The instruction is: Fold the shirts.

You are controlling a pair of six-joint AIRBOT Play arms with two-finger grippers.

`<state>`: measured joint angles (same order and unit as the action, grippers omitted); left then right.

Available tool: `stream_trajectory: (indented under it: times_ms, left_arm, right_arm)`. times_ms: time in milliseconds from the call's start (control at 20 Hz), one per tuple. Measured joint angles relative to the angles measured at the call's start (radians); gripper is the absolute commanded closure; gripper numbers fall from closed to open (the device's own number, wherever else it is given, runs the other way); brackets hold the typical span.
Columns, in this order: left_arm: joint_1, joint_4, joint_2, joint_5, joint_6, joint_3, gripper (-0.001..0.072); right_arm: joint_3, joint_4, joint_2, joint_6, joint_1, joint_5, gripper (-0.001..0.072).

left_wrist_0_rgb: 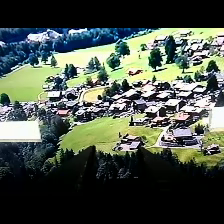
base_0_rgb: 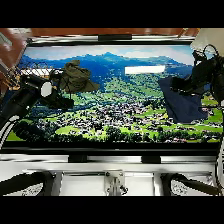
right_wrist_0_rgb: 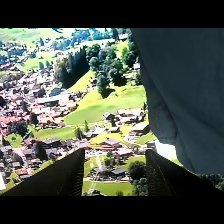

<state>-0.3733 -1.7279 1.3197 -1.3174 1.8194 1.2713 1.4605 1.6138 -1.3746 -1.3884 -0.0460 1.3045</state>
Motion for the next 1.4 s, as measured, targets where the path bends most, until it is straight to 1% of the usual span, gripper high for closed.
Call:
stream_trajectory:
  times_ms: [1000,1250,1300,1350,1400]
  left_arm:
    - [0.0,0.0,0.0,0.0,0.0,0.0,0.0377]
    - [0.0,0.0,0.0,0.051,0.0,0.0,0.0375]
    - [0.0,0.0,0.0,0.063,0.0,0.0,0.0365]
    - [0.0,0.0,0.0,0.079,0.0,0.0,0.0138]
    - [0.0,0.0,0.0,0.1,0.0,0.0,-0.0011]
  right_arm:
    - [0.0,0.008,0.0,0.0,0.0,0.0,0.0208]
    - [0.0,0.058,0.0,0.001,0.0,0.003,0.0208]
    - [0.0,0.064,0.0,0.0,0.0,0.003,0.0208]
    - [0.0,0.067,0.0,-0.001,0.0,0.003,0.0208]
    - [0.0,0.071,0.0,-0.002,0.0,0.003,0.0208]
